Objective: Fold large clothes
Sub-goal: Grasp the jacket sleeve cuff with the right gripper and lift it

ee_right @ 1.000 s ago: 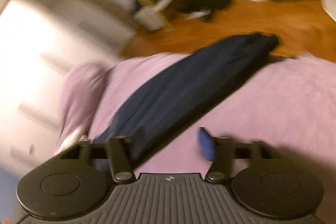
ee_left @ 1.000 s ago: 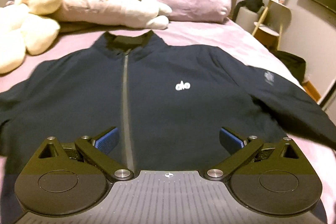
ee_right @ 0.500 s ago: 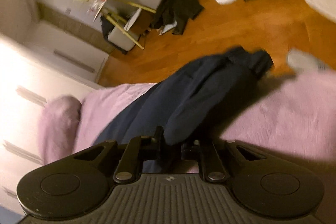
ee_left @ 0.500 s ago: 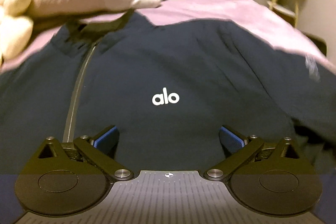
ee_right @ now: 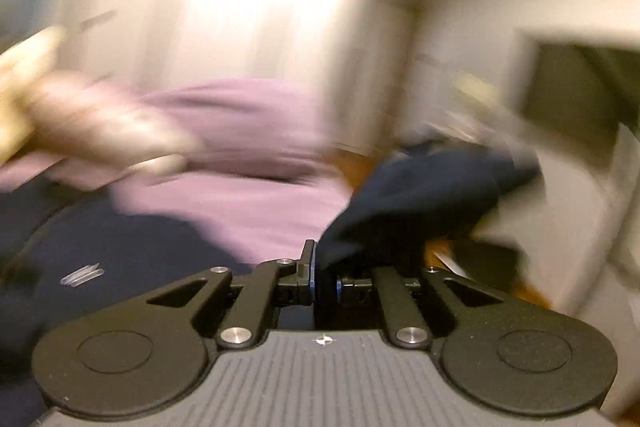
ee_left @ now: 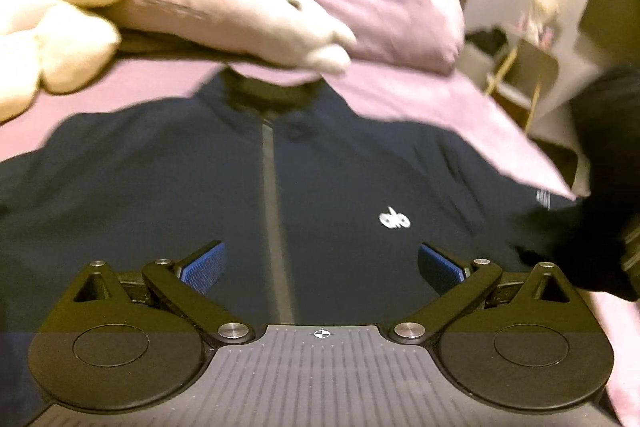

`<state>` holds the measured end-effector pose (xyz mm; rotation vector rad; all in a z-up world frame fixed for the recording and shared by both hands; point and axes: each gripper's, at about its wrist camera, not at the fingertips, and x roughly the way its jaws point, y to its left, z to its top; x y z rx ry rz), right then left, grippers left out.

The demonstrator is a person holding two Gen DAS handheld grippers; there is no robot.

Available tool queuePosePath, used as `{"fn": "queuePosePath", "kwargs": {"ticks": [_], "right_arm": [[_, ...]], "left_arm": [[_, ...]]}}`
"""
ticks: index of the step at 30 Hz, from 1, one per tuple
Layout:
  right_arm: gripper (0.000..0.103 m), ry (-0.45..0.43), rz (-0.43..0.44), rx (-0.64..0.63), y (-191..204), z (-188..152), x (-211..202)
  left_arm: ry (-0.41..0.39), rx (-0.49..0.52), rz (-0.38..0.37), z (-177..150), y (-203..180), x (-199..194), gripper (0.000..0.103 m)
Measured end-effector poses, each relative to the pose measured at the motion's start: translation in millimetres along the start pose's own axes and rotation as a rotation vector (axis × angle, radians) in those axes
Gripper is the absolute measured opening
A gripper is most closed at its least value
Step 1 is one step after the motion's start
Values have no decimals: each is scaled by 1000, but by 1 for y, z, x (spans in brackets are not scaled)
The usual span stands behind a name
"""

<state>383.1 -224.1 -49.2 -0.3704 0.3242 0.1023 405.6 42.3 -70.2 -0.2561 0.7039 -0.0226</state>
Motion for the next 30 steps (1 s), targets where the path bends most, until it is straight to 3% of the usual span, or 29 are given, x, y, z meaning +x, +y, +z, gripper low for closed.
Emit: {"fn": "queuePosePath", "kwargs": {"ticks": [4,7,11,13,14,15,19,20,21,22,23,27,30], "right_arm": [[9,77,160,-280,99,-26,33],[10,207,209,-388,127,-55,64],[14,162,170,-442,130,-59,67],[37,180,205,-325,109,-45,61],[61,174,235,-247,100,-35,52],[69,161,257,-164,83,-29,44],[69,169,285,252,7,-29,18],[61,177,298,355,-6,-34,15],[51,196,323,480,-21,-44,13],[47,224,348,600,-37,-56,15],[42,239,362,689,-45,-71,9],[38,264,381,862,-55,-111,-6],[38,268,409,913,-55,-117,-7]], "left_arm": [[-6,24,-9,2,23,-21,103],[28,10,-64,4,30,-15,103],[123,-123,-152,2,29,16,103],[159,-161,-181,-2,25,32,103],[175,-168,-186,-3,23,40,103],[196,-171,-191,-3,20,52,103],[199,-143,-171,-1,8,77,103],[203,-137,-161,1,5,80,102],[211,-136,-151,4,2,80,88],[226,-137,-158,5,-1,79,72],[257,-153,-192,6,-1,80,68],[295,-145,-207,1,-6,92,69],[297,-159,-221,3,-10,92,38]]}}
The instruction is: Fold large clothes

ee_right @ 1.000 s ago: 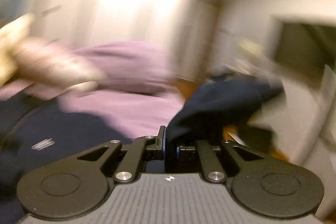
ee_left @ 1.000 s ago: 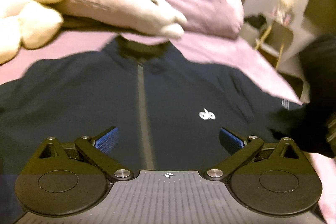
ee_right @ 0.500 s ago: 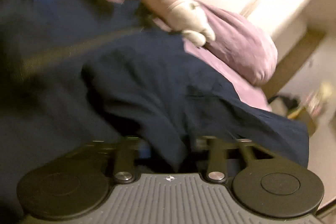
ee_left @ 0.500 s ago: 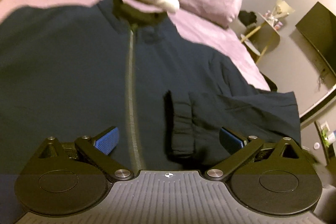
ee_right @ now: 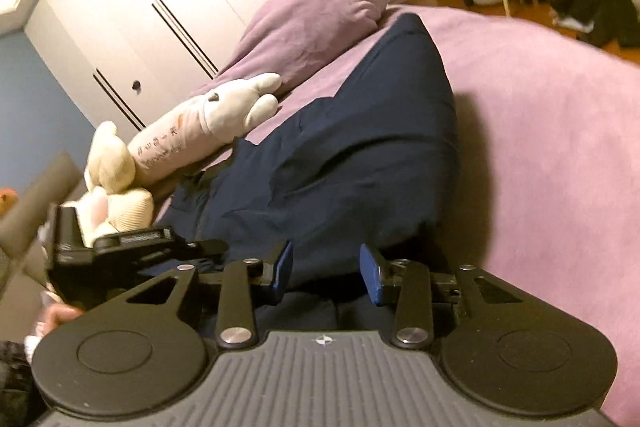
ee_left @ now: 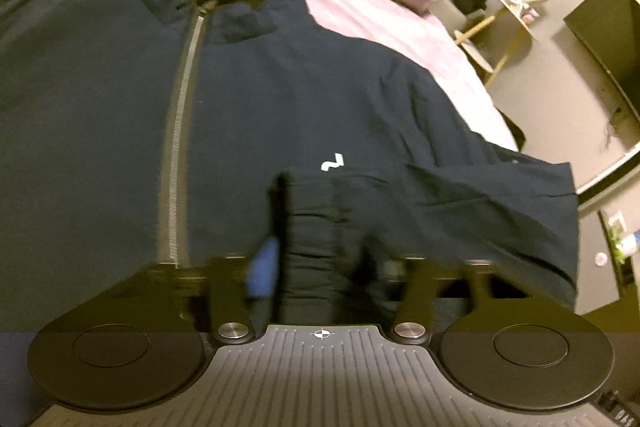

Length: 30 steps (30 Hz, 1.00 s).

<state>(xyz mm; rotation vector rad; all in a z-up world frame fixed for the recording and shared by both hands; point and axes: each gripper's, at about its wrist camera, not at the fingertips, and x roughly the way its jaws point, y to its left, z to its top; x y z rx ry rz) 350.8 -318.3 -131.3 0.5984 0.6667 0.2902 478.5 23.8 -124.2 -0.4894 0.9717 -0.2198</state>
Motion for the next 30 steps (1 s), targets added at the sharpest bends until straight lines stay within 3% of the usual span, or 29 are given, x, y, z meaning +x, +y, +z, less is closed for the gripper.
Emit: {"fn": "queuePosePath", "kwargs": {"ticks": [2,4,6,10,12,14,19,21,22,23,25,27,30], "right_arm": [[38,6,17,17,5,3,-2],[38,-2,23,26,9,6,-7],[39,-16,34,45,10,9,-13],[43,-23,68,62,15,15,-15],[51,-14,68,62,20,18,-8],[51,12,89,75,25,20,7],[51,60,105,137,28,26,46],[51,69,107,213,21,31,63],[51,74,94,248,17,32,72],[51,77,70,293,11,34,80],[43,68,41,379,0,38,92],[16,58,32,421,-7,43,98],[9,-56,11,308,3,48,85]], "left_arm": [[-10,-30,-25,3,1,-7,18],[-50,-67,-54,9,5,-24,15],[-125,-62,-15,17,14,-47,15],[-253,-115,169,36,63,-99,14],[-268,-112,298,39,88,-113,15],[-243,-80,388,36,106,-116,16],[-219,-125,308,29,127,-108,29],[-201,-107,311,34,126,-99,29],[-202,-89,321,33,121,-98,21],[-212,-69,325,37,117,-98,20],[-258,-29,321,40,105,-103,17],[-321,35,310,42,85,-114,16],[-393,124,300,44,67,-118,16]]}}
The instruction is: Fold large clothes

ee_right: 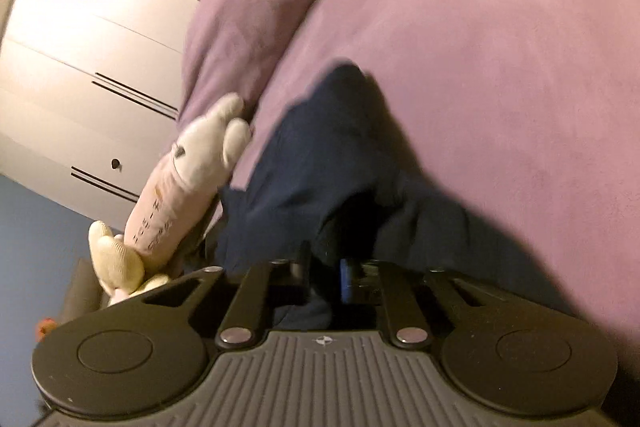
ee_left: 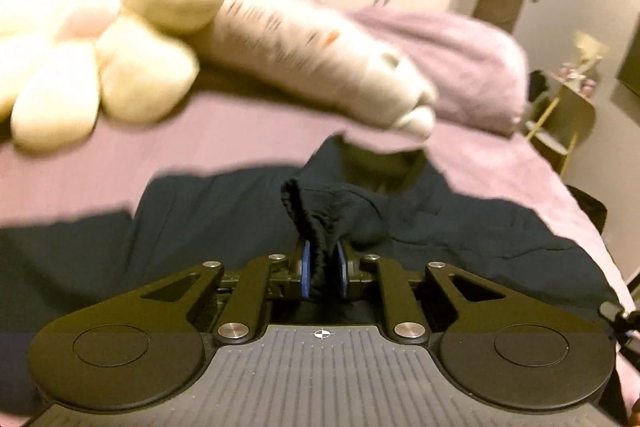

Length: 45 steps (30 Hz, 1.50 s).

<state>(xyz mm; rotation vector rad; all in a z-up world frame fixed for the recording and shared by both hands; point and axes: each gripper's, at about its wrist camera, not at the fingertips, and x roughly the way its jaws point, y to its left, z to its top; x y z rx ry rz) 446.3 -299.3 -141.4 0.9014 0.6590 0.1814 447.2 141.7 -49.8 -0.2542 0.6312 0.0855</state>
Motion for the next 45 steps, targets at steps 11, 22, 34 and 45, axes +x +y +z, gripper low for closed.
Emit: {"fn": "queuePosePath", "kwargs": {"ticks": [11,22,34,45], "right_arm": [[24,34,-115,-266,18,-11,-12],[8,-4,-163,-613,82,-41,24],[5,25,-219,-693,80,-60,41],[5,66,-286,-801,77,-83,62]], "left_arm": [[163,85,108,-29,12,42,35],[197,-86,25,-13,33,28,14],[210,-95,68,-27,42,29,15],[210,50,179,-42,19,42,18]]}}
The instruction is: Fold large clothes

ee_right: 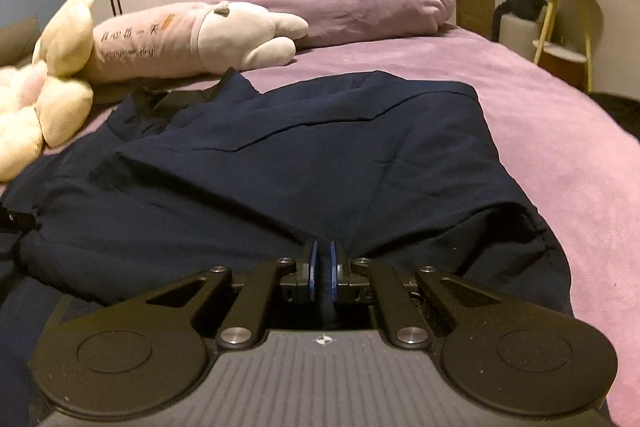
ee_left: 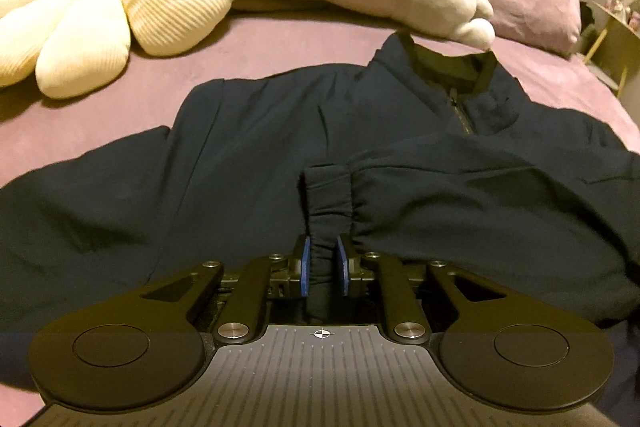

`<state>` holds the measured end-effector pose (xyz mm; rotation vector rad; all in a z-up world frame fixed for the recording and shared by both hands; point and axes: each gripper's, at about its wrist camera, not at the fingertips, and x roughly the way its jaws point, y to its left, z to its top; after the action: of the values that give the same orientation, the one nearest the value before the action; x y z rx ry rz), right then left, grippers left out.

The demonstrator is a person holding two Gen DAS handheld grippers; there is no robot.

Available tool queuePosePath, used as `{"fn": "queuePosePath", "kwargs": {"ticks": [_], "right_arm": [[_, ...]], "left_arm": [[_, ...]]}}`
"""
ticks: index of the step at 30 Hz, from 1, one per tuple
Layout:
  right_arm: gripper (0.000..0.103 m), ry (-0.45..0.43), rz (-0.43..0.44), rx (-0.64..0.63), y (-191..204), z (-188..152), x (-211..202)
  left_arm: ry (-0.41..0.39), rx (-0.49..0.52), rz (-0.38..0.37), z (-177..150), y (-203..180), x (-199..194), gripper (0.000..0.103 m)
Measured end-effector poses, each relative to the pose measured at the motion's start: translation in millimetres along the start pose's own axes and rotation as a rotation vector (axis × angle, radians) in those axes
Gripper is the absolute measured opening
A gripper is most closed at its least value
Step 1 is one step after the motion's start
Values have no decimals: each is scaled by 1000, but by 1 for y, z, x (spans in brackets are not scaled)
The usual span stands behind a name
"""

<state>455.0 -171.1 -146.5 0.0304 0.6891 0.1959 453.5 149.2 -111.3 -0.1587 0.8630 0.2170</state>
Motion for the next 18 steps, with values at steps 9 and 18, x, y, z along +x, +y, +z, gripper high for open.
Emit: {"fn": "queuePosePath", "kwargs": {"ticks": [9,18], "right_arm": [[6,-39,37,-45,61,11,-15],[8,10,50,-128,112,5,17]], "left_arm": [[-16,33,14,-4,-2,1,20],[-29,-18,-24,-8,11,4,30]]}}
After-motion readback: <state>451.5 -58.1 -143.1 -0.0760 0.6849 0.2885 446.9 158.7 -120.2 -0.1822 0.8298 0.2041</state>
